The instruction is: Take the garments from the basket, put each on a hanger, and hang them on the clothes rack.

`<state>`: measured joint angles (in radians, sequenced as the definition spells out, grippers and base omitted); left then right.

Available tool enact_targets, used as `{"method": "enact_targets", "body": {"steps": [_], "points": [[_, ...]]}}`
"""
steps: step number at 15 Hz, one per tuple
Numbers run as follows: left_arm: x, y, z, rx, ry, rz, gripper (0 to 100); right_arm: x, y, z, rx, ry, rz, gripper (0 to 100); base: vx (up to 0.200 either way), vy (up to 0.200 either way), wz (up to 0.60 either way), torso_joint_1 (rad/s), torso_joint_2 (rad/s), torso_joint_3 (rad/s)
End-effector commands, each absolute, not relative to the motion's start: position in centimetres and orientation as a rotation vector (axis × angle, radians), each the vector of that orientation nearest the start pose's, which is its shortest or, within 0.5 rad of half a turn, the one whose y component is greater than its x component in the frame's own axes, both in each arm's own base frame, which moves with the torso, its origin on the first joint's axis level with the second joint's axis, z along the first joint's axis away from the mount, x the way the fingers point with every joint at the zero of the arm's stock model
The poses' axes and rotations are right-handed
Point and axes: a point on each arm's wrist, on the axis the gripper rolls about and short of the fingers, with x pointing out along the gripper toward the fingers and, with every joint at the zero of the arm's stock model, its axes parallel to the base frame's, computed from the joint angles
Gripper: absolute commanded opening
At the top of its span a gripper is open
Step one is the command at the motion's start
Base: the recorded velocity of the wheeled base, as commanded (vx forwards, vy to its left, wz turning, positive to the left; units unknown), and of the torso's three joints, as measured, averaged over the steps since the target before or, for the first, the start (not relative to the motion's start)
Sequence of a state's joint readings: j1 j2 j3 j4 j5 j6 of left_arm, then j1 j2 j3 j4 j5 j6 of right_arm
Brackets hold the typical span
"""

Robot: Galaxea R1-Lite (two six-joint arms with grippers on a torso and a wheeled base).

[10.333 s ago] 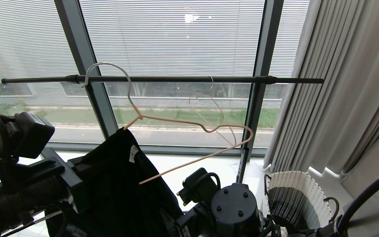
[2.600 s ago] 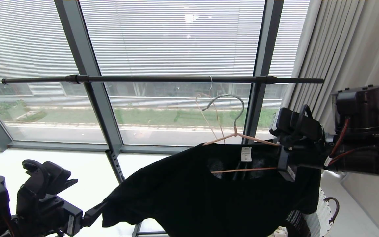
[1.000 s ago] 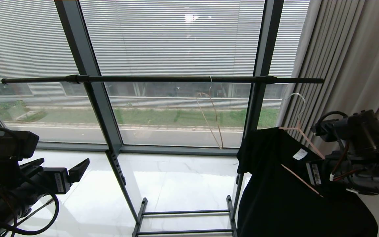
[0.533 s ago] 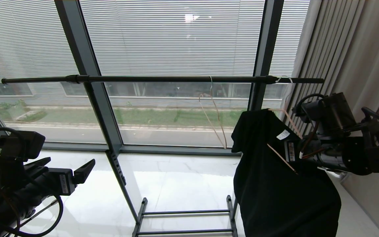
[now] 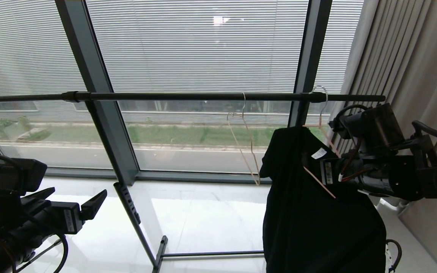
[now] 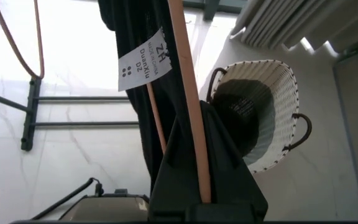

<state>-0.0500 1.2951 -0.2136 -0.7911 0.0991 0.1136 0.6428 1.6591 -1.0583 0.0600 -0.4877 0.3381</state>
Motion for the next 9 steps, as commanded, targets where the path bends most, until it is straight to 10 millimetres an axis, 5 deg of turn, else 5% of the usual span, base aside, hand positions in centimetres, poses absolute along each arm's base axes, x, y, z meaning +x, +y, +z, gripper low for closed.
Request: {"method": "enact_targets", "body": {"steps": [1,7,9], "points": [[16.32,-0.60,14.14,0.134,0.286,0.033,100,23.79,17.06,20.04,-0.033,0.574,0.068,0,0.200,0.000,0.00,-0.002,0.01,0.002],[16.34,-0.60,14.11,0.134,0.287,0.033,100,23.62,17.08,19.74,-0.041,0.583,0.065,0,0.200,0.000,0.00,0.001,0.00,0.002],[16.34,-0.61,14.11,0.134,0.287,0.031,100,23.70,17.15,19.65,-0.041,0.586,0.064,0,0.000,0.000,0.00,0.000,0.00,0.000]]}}
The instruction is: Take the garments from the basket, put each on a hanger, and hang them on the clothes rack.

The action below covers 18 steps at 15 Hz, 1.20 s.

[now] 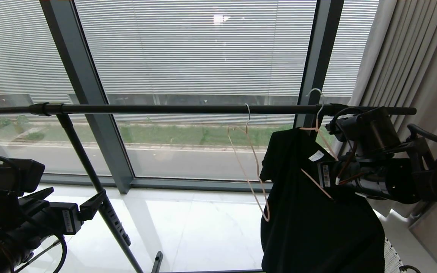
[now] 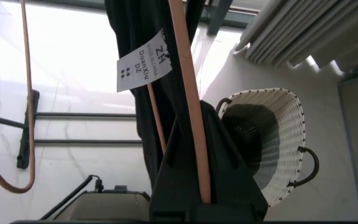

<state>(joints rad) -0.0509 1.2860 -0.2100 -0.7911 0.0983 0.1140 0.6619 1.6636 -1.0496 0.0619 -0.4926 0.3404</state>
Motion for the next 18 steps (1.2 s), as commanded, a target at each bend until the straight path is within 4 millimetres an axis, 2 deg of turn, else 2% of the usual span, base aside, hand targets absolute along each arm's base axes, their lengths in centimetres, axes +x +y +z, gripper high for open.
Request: {"method": "enact_targets", "body": {"steps": [1,11,14,18], "points": [[16.3,-0.6,14.1,0.134,0.286,0.033,100,23.7,17.2,19.6,-0.042,0.587,0.064,0,0.000,0.000,0.00,0.000,0.00,0.000],[16.3,-0.6,14.2,0.134,0.282,0.031,100,24.4,17.6,18.7,-0.056,0.612,0.057,0,0.000,0.000,0.00,0.000,0.00,0.000],[16.2,-0.6,14.2,0.134,0.281,0.030,100,24.3,17.6,18.6,-0.057,0.613,0.059,0,0.200,0.000,0.00,-0.001,0.00,0.002],[16.0,-0.6,14.1,0.135,0.284,0.029,100,24.4,17.7,18.5,-0.060,0.616,0.058,0,0.000,0.000,0.00,0.000,0.00,0.000]]}}
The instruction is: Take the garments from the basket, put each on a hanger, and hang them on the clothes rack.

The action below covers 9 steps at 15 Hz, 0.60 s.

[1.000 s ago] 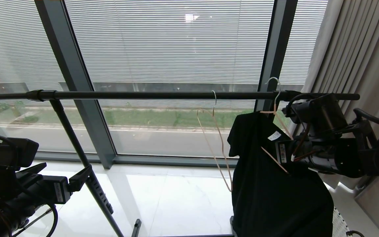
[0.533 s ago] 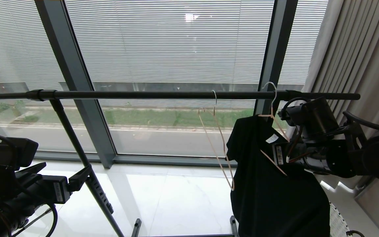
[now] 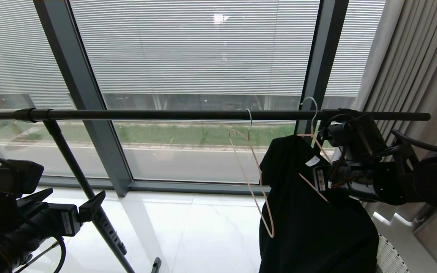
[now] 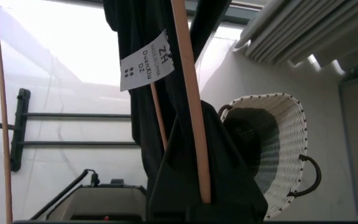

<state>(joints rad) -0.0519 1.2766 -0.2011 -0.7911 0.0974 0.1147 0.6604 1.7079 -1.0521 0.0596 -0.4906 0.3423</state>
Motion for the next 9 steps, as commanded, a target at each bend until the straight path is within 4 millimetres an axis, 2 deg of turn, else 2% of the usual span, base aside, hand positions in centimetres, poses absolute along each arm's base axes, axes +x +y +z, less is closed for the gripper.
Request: {"method": "enact_targets", "body": {"steps": [1,6,7,9], "points": [[15.9,-0.6,14.1,0.135,0.284,0.029,100,24.6,17.7,18.4,-0.061,0.619,0.056,0,0.000,0.000,0.00,0.000,0.00,0.000],[15.6,-0.6,14.2,0.136,0.270,0.030,100,26.8,19.0,17.7,-0.062,0.623,0.047,0,0.000,0.000,0.00,0.000,0.00,0.000],[14.9,-0.7,14.2,0.164,0.256,0.018,100,27.8,19.5,16.9,-0.067,0.636,0.034,0,0.000,0.000,0.00,0.000,0.00,0.000],[13.7,-0.7,13.6,0.200,0.264,0.007,100,28.7,20.1,16.2,-0.073,0.648,0.030,0,0.000,0.000,0.00,0.000,0.00,0.000]]}}
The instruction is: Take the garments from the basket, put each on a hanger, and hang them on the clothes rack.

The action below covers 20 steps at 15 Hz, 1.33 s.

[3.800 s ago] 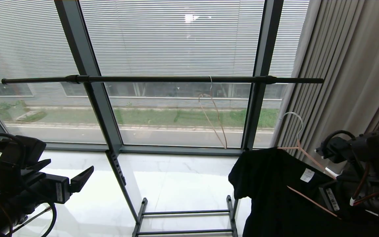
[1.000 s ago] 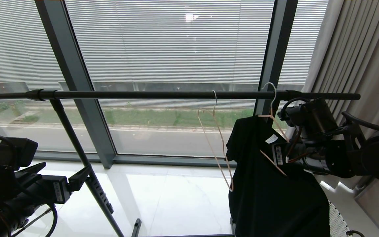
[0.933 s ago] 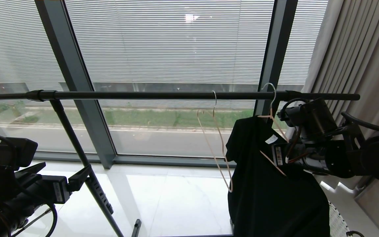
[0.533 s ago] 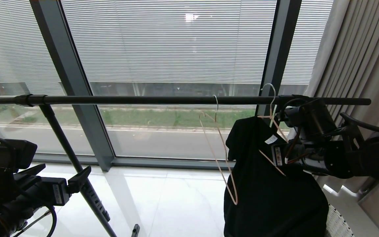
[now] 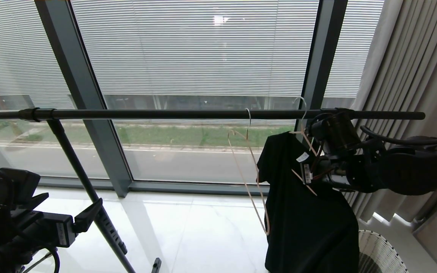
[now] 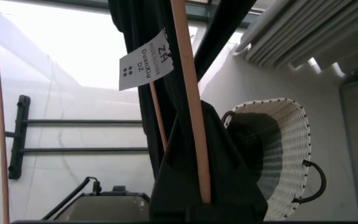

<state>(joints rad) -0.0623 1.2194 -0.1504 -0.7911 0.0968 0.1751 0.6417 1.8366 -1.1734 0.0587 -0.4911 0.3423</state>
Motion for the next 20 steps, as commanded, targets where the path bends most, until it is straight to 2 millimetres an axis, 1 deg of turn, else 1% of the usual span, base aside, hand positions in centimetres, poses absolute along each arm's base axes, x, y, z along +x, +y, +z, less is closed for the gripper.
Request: {"method": "enact_targets", "body": {"steps": [1,3,20], "points": [[13.44,-0.67,13.63,0.199,0.259,0.007,100,29.08,20.24,15.97,-0.076,0.651,0.029,0,0.000,0.000,0.00,0.000,0.00,0.000],[13.44,-0.67,13.75,0.200,0.253,0.008,100,29.46,20.60,15.79,-0.075,0.651,0.030,0,0.000,0.000,0.00,0.000,0.00,0.000],[13.52,-0.74,13.90,0.210,0.246,0.003,100,29.58,21.10,15.09,-0.081,0.654,0.038,0,0.000,0.000,0.00,0.000,0.00,0.000]]}}
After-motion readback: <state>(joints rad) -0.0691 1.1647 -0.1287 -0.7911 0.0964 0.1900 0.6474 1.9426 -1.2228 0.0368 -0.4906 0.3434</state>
